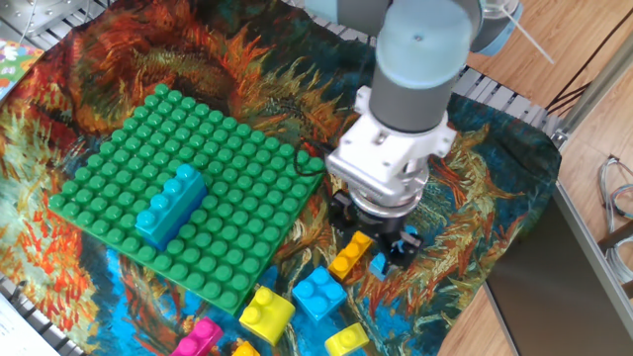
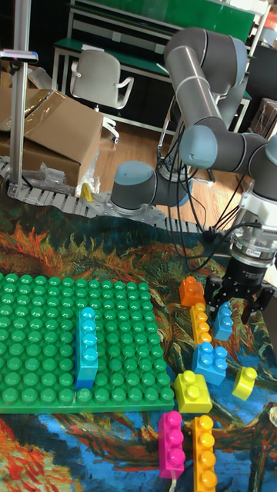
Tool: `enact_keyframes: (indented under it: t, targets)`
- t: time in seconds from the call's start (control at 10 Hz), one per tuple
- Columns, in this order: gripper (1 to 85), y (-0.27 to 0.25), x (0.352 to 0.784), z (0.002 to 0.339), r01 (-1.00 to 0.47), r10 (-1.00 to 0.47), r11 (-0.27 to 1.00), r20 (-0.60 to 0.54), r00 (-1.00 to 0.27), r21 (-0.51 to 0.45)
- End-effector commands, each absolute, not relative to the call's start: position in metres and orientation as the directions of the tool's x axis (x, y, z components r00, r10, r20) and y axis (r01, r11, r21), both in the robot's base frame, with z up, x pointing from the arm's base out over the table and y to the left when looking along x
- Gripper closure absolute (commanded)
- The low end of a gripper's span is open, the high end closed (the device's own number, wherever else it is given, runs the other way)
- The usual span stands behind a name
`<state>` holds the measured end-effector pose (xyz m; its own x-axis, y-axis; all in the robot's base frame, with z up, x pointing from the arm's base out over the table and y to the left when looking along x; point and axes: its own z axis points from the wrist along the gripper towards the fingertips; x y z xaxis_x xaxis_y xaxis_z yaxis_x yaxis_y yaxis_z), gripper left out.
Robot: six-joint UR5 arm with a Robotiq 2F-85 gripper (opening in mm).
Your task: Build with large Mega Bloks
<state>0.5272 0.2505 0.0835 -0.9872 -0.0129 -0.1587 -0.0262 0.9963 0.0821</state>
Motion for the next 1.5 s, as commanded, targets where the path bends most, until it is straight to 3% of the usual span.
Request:
enact_keyframes:
  t: [0.0,0.5,1.0,1.4]
  targets:
    - [19.7,0.255,0.517,0.084,-0.058,-0.044,0.994,-0.155,-0.987,0.089]
    - [20.0,0.27,0.469,0.085,-0.016,-0.005,0.997,-0.136,-0.991,0.079]
    - [20.0,0.274,0.469,0.085,-0.023,-0.01,0.996,-0.139,-0.99,0.091]
    - [21.3,0.274,0.482,0.06,0.011,0.028,0.995,-0.164,-0.986,0.099]
